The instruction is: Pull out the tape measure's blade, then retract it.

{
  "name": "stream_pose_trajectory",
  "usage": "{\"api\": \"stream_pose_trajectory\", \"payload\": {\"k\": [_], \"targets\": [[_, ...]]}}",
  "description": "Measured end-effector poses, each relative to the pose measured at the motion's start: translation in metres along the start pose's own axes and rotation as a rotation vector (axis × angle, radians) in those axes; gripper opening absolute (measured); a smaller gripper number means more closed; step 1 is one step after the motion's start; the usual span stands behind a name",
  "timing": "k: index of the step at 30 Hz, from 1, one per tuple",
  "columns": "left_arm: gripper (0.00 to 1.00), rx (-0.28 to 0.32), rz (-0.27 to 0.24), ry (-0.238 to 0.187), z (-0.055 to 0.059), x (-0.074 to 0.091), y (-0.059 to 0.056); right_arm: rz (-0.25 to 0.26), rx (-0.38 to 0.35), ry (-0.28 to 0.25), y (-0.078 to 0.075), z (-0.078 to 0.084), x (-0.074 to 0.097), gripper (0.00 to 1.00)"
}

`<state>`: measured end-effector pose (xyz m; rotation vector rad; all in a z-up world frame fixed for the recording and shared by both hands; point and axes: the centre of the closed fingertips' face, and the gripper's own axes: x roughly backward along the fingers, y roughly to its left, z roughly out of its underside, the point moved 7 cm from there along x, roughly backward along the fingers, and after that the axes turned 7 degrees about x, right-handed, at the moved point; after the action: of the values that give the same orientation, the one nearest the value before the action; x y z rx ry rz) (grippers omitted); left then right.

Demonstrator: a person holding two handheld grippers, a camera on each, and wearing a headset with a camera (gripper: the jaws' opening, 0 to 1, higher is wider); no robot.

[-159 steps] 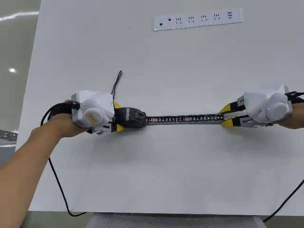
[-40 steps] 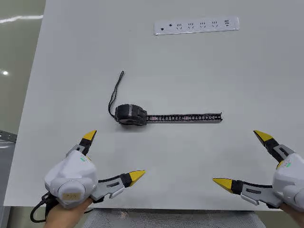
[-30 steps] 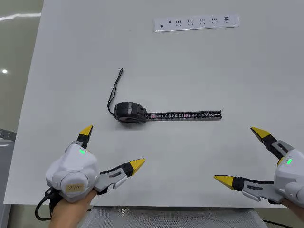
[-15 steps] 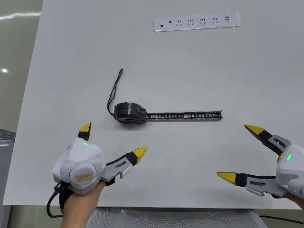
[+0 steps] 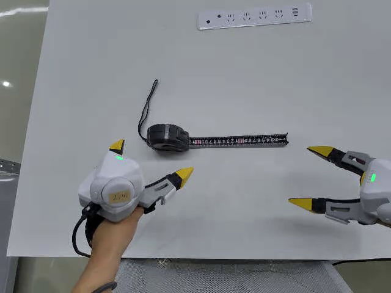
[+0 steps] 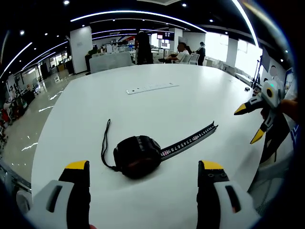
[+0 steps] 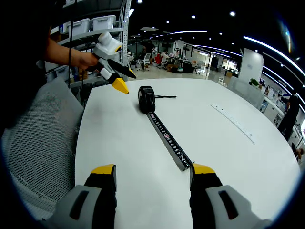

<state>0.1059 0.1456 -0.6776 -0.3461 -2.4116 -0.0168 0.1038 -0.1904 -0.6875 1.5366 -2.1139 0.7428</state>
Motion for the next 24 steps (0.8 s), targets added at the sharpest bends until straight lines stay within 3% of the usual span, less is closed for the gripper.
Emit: {"api": "stream_pose_trajectory", "payload": {"k": [13,24], "targets": [[0.87,0.108,-0.042,0.042,-0.001,-0.021,0.009,-0.078,0.092,0.032,-0.019,0.002,-0.011,0.53],[0.81,0.124,-0.038,0.067,0.0,-0.037,0.0,-0.127,0.16,0.05,-0.035,0.008,-0.021,0.45]]}}
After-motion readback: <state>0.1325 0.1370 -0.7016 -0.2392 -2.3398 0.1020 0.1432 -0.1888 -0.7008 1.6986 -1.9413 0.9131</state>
